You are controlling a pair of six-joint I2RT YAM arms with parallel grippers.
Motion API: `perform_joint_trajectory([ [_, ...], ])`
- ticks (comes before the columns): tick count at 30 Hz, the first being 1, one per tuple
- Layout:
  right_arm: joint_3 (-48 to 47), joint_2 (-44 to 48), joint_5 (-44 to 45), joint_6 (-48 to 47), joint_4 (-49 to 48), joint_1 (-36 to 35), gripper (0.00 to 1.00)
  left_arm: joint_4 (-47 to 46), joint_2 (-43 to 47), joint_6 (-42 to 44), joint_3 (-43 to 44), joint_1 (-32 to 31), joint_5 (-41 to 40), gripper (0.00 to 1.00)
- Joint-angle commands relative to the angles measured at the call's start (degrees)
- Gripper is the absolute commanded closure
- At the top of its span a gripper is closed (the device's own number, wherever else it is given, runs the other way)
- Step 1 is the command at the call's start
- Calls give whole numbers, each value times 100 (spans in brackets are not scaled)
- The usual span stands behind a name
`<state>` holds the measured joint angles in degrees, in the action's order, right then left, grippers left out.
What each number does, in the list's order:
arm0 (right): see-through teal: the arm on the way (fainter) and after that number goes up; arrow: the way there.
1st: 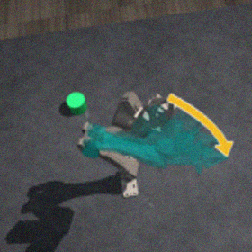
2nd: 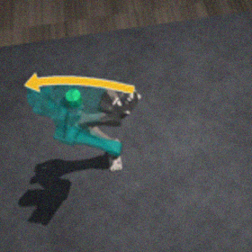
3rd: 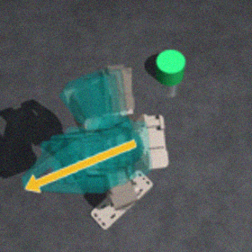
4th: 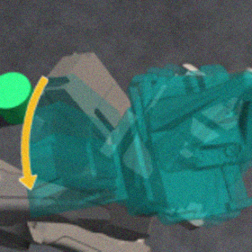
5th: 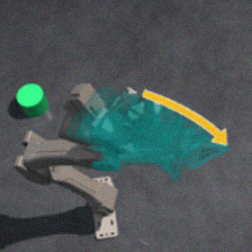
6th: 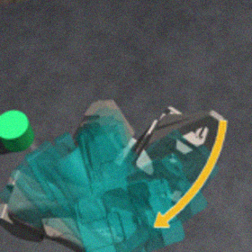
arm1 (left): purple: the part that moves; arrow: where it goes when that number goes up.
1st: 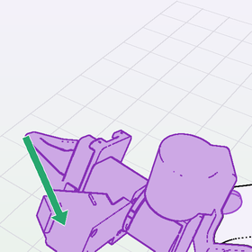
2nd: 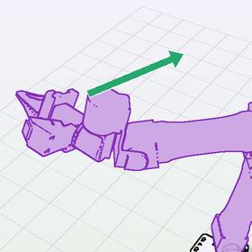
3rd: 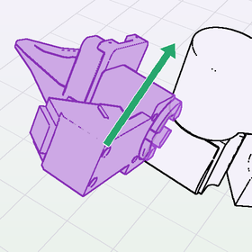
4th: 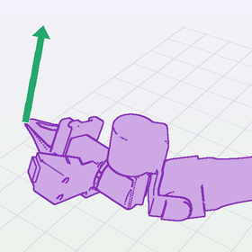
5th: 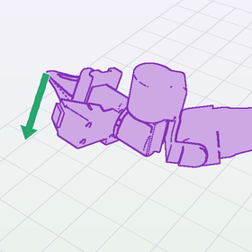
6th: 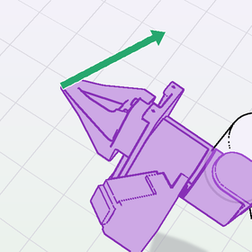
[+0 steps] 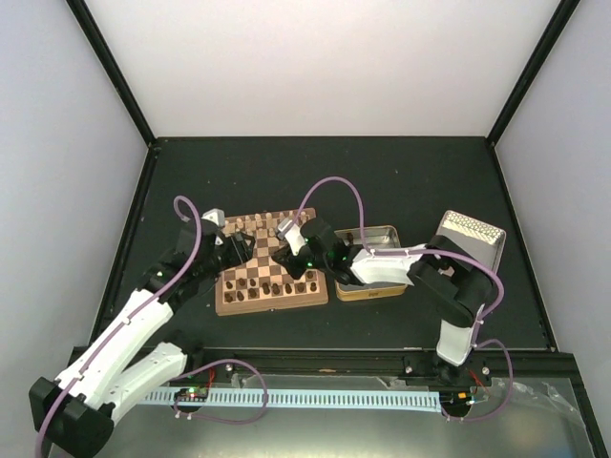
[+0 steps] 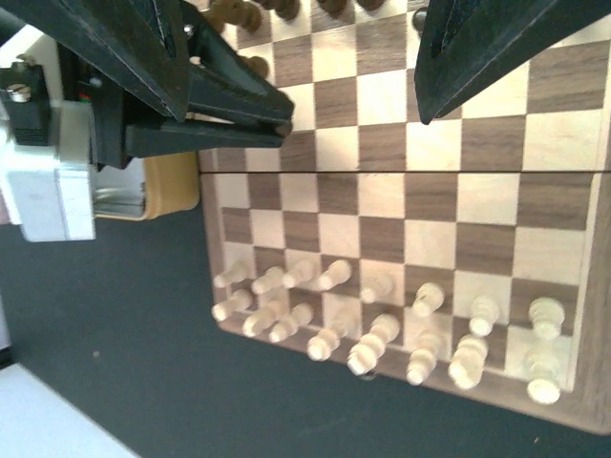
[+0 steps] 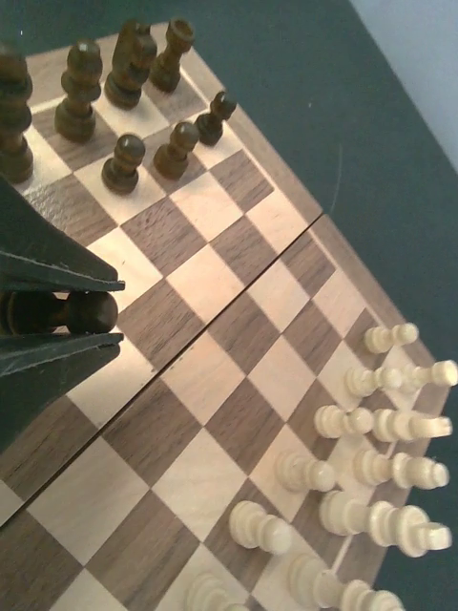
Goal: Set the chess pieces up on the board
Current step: Place the chess piece on the chessboard, then move the chess piece to the chessboard.
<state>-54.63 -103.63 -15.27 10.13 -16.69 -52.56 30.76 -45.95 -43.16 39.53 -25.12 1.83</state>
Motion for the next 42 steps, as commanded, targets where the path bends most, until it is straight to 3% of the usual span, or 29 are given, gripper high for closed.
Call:
perform_joint_trajectory([
  [1,-151,-149,293,-86,-270,-22,87,154,-218,133,-105,109,-130,34],
  [13,-240,-182,447,173,-127,-19,74,-27,-1150,497,55,197,427,36],
  [20,-34,692,870,1370,436,255,72,420,-2156,1229,753,136,958,42],
  [25,223,1296,1399,2257,1268,470,73,562,-2927,1422,1136,-315,793,46],
  [29,465,1697,1781,2631,1736,525,74,797,-3720,1418,1586,-622,508,56],
  [34,561,1934,2007,2690,2092,577,74,1020,-4219,1378,1882,-782,77,62],
  [42,558,2079,2205,2702,2300,612,74,1124,-4521,1442,1932,-845,128,72],
])
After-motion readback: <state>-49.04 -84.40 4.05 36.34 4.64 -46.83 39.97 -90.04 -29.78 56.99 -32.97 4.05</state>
